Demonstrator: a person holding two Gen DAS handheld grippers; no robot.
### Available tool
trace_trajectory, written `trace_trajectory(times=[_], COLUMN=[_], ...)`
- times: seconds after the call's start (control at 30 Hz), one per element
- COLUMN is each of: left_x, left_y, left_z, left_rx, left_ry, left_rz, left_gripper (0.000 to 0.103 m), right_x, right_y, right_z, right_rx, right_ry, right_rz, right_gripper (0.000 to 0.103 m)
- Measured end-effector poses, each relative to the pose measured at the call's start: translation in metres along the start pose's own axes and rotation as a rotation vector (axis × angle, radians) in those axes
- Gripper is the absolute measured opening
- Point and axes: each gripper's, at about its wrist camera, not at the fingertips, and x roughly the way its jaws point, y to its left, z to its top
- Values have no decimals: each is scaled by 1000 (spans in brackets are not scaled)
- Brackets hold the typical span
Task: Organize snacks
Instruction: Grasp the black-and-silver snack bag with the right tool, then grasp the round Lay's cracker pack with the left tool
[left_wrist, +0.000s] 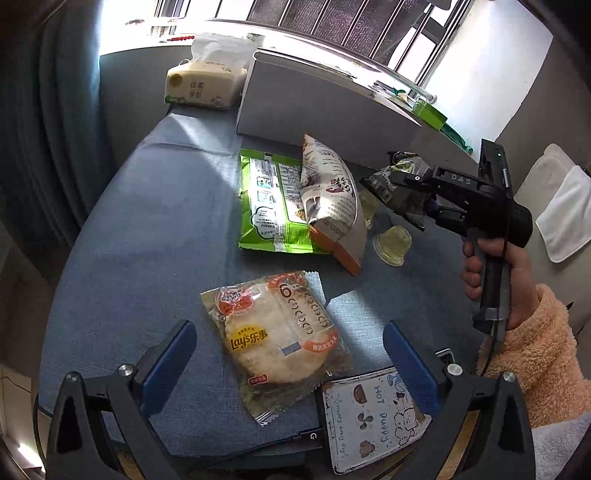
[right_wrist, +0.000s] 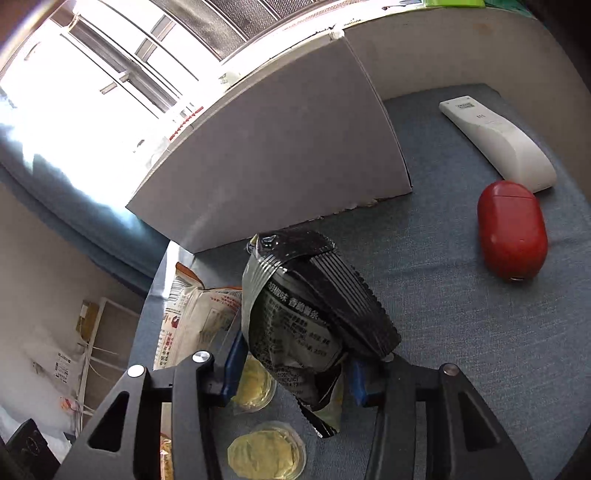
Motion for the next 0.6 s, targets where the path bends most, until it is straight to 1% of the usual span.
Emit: trace_trajectory(times=[0.07, 0.1, 0.23, 0.3, 0.4, 0.47, 0.5, 0.53, 0.57, 0.6], left_x=[7, 11, 30, 39, 48, 53, 53, 51, 49, 46], left_y=[0, -2, -10, -14, -25, -31, -33, -35, -37, -37], left_z=[2, 3, 5, 3, -1, -4, -5, -7, -8, -8], left_rx=[-16, -15, 9, 23, 99, 154, 178, 205, 232, 242], left_ry=[23, 37, 93, 113, 120, 119, 111, 101, 88, 77], left_rz=[0, 14, 102, 165, 231, 252, 251, 253, 254, 242], left_gripper=[103, 103, 103, 103, 102, 102, 101, 92, 87, 77], right_x=[-20, -31, -71, -91, -111, -120, -123, -125, -129, -129], right_y=[3, 5, 11, 12, 13, 13, 12, 12, 8, 8], right_z=[-8, -12, -33, -43, -56, -66, -70, -73, -76, -79], right_rx=[0, -3, 2, -4, -7, -6, -5, -8, -11, -10], right_ry=[-25, -41, -98, -122, -132, -136, -133, -130, -127, -118], right_rz=[17, 26, 13, -3, -16, -27, -28, -30, -37, -40], right_gripper=[50, 50, 50, 50, 50, 50, 50, 50, 50, 50])
